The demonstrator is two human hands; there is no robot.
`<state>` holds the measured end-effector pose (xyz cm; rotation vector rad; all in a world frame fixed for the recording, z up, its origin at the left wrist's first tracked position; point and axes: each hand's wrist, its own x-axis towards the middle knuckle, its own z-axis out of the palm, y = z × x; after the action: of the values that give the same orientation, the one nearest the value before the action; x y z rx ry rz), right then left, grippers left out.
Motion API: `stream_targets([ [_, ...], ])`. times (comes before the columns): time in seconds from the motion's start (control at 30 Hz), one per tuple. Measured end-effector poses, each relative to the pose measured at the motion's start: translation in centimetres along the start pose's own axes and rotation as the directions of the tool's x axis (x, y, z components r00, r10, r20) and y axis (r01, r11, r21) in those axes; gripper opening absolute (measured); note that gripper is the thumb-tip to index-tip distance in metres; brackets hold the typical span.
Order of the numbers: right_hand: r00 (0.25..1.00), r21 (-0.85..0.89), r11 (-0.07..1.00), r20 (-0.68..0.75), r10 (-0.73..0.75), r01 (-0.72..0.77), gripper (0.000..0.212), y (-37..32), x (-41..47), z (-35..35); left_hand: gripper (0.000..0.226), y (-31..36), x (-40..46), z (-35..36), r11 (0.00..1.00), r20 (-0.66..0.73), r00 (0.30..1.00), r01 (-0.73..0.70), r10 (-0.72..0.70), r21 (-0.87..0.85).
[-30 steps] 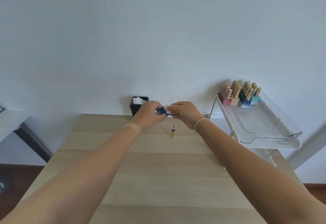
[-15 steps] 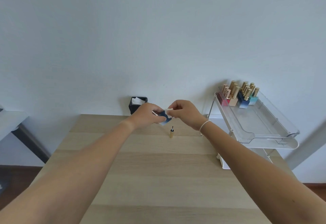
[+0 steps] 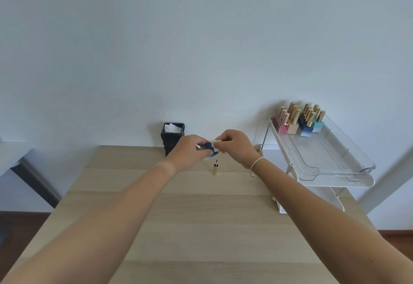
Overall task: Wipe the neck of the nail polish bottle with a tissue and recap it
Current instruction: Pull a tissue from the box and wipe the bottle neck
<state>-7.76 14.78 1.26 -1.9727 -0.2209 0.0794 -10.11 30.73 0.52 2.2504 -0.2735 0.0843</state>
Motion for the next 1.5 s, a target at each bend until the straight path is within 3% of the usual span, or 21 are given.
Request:
stream_targets([
  [0.17,0.982,0.112,0.977,-0.029,0.187,-0.182,0.021,-0.2,0.3,0.2,0.016,0.1,-0.6,1.9,0.994,-0.117,0.992,-0.043,0.054,0.098],
  [0.27,0.931,0.237,0.905,-0.010,0.366,-0.353,0.016,-0.6,0.4,0.3,0.024,0.3,-0.8,2.6,0.973,-0.141,0.985,-0.069,0.102,0.221],
  [0.4,0.889,0.431,0.790,0.070,0.453,-0.436,0.019,-1.0,0.4,0.0,0.028,0.6,-0.8,3.0,0.927,-0.161,0.968,-0.128,0.195,0.353],
  [0.6,0.941,0.437,0.838,0.062,0.333,-0.325,0.019,-1.0,0.0,-0.4,0.024,0.7,0.2,1.7,0.960,-0.096,0.983,-0.126,0.153,0.249],
  [0.8,0.998,0.280,0.958,0.003,0.063,-0.061,0.016,-0.2,-0.6,-0.4,0.019,0.3,1.0,0.0,0.985,0.007,0.996,-0.088,0.088,0.151],
  [0.93,0.999,0.275,0.961,-0.024,-0.035,0.040,0.012,0.4,-1.0,-0.5,0.018,0.2,0.9,-0.5,0.998,0.058,0.997,-0.044,0.041,0.035],
  [1.03,1.000,0.379,0.925,0.011,-0.023,0.017,0.014,0.8,-1.1,-1.0,0.020,0.3,0.3,-0.2,0.998,0.060,0.998,-0.023,0.027,-0.066],
  [1.2,0.992,0.635,0.763,0.095,0.079,-0.121,0.015,1.6,-1.0,-1.8,0.021,0.3,-0.2,0.2,0.967,0.061,0.998,0.002,0.014,-0.257],
  [1.3,0.992,0.627,0.769,0.063,0.111,-0.126,0.011,1.8,-1.0,-1.3,0.022,0.1,-0.2,0.4,0.964,0.055,0.998,0.015,0.000,-0.264],
  [1.5,0.990,0.438,0.896,-0.076,0.121,-0.076,0.005,1.8,-1.2,-0.2,0.018,0.0,-0.2,1.3,0.980,-0.025,0.999,0.017,-0.022,-0.199],
])
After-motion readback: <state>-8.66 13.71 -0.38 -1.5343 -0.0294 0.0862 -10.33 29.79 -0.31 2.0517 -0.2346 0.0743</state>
